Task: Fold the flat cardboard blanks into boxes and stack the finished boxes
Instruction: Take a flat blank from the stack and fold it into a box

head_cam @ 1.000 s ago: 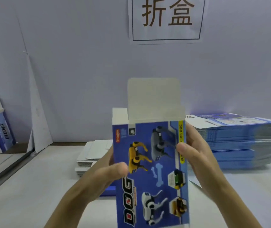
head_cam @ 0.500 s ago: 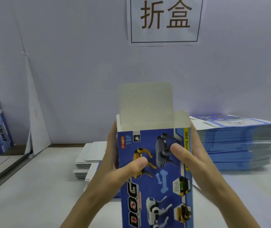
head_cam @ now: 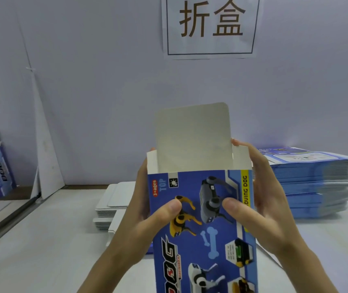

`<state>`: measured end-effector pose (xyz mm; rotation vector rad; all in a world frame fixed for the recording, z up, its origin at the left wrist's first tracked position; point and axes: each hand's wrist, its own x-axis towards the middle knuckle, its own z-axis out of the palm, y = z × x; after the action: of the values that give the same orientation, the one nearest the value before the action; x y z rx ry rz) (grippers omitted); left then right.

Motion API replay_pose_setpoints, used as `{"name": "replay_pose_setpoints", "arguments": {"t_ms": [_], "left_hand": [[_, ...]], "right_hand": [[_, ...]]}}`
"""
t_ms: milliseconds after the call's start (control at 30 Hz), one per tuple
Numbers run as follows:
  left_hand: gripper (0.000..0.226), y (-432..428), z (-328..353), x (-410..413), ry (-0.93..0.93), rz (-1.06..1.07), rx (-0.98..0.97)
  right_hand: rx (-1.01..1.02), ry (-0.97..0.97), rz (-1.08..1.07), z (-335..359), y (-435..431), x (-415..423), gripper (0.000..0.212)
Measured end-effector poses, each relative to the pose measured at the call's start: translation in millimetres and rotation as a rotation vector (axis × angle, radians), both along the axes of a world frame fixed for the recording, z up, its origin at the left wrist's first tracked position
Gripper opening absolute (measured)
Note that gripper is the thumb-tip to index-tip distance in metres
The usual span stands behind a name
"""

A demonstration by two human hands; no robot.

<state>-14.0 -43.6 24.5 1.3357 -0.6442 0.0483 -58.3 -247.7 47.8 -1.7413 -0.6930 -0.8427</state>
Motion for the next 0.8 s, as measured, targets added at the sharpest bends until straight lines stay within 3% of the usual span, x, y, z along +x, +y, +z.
{"name": "replay_pose_setpoints", "arguments": {"t_ms": [167, 367, 500, 567, 667, 800], "left_hand": [[0.079, -1.1, -4.7, -2.5, -0.012, 0.009, 0.014], [0.058, 3.2, -2.7, -3.3, 0.031, 0.020, -0.027], [0.099, 2.9, 2.3, -7.5, 0.034, 0.002, -0.035], [0.101, 3.3, 2.7, -7.1, 0.027, 0.024, -0.031], [0.084, 5.7, 2.4, -4.8, 0.038, 0.023, -0.039], [0.115, 9.8, 5.4, -8.6, 0.042, 0.005, -0.049]], "right_hand": [[-0.064, -0.047, -0.058, 4.3, -4.8, -3.2, 0.068], [-0.156, -0.074, -0.158, 2.7, 2.2, -2.5, 0.038], [-0.150, -0.097, -0.134, 3.2, 1.3, -2.4, 0.052], [-0.124, -0.091, -0.095, 3.7, 1.4, -2.8, 0.047], [-0.087, -0.062, -0.050, 4.0, 5.2, -4.4, 0.031], [-0.138, -0.128, -0.102, 7.8, 8.9, -7.2, 0.038]]}}
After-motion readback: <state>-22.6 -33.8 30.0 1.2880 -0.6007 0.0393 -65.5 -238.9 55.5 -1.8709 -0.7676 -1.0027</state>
